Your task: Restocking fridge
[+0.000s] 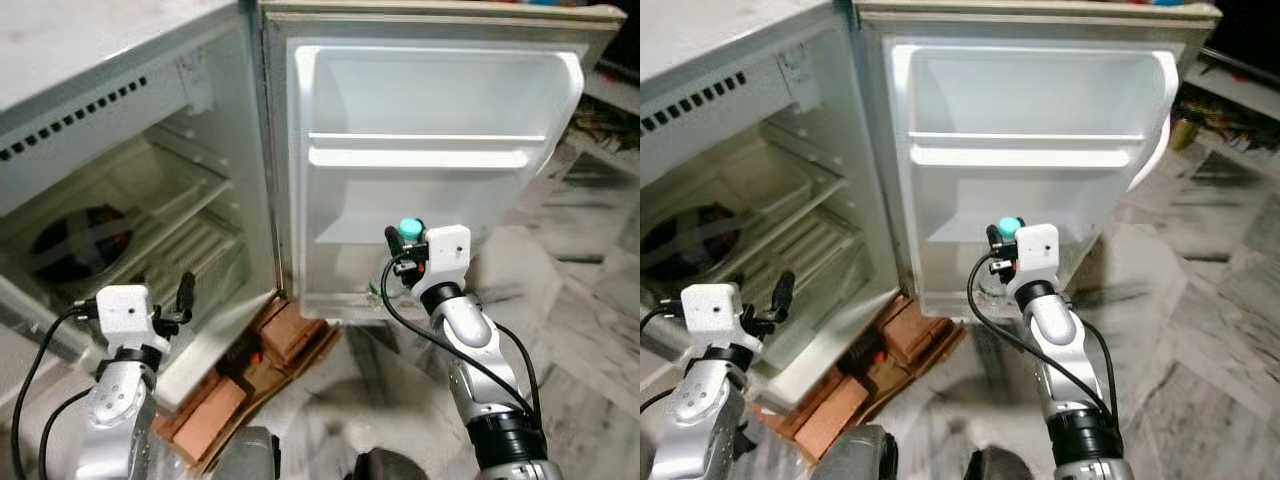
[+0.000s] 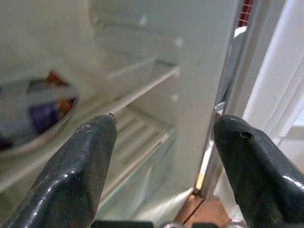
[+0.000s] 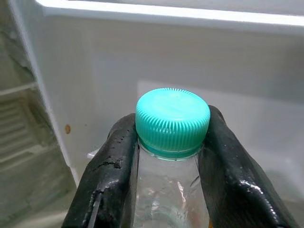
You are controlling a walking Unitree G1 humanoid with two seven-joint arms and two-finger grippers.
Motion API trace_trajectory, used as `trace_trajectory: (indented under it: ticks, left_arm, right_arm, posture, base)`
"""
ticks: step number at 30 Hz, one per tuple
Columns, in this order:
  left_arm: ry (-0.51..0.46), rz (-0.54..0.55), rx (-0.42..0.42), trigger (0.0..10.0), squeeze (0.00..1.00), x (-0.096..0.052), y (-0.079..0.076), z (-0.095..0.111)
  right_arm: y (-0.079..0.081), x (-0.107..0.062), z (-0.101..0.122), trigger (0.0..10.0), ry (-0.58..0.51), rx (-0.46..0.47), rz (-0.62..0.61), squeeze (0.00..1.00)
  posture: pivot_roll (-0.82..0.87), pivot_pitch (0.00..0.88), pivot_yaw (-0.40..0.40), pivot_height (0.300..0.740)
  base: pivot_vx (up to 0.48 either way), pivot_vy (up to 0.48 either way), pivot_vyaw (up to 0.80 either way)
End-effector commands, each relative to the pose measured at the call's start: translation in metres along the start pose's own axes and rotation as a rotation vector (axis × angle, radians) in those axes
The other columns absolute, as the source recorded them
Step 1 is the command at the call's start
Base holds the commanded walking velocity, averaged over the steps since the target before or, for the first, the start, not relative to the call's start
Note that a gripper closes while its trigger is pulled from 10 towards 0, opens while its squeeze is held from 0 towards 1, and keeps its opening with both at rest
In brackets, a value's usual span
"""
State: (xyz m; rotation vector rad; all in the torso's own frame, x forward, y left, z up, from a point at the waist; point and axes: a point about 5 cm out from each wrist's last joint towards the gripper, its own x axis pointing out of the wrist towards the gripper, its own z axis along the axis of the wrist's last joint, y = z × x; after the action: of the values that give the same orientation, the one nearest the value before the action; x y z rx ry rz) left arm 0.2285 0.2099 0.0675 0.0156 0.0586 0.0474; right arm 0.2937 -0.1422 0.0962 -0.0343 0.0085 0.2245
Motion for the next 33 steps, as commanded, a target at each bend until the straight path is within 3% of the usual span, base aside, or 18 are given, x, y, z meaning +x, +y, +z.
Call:
trace_trajectory:
  ticks: [1,7,14,22,33]
  left_arm:
    - [0.01,0.006,0.016,10.0,0.0,0.0,-0.002,-0.001]
    - [0.01,0.007,0.015,10.0,0.0,-0.001,-0.002,-0.001]
    - [0.013,0.017,0.022,10.0,0.0,-0.001,-0.002,-0.002]
    - [0.068,0.014,0.041,10.0,0.0,-0.013,0.003,-0.013]
    - [0.124,0.016,0.05,10.0,0.0,-0.017,0.009,-0.022]
  right_arm:
    - [-0.012,-0.004,0.0,10.0,0.005,-0.008,-0.034,0.0]
    - [-0.008,-0.005,0.0,10.0,-0.004,-0.006,0.011,0.0]
    - [-0.005,-0.004,0.002,10.0,-0.01,-0.005,0.029,0.0]
    - [-0.009,-0.002,0.003,10.0,-0.009,-0.03,0.009,0.0]
    - [-0.013,0.0,0.003,10.0,-0.008,-0.027,-0.034,0.0]
  posture:
    - [0.12,0.094,-0.013,0.74]
    - [0.12,0.093,-0.014,0.74]
    - [0.12,0.095,-0.019,0.74]
    - [0.12,0.095,-0.021,0.74]
    - [0.12,0.101,-0.019,0.726]
  base:
    - [0.319,0.0,0.0]
    - [0.0,0.0,0.0]
    - [0.0,0.0,0.66]
    - [0.0,0.0,0.57]
    - [0.0,0.0,0.0]
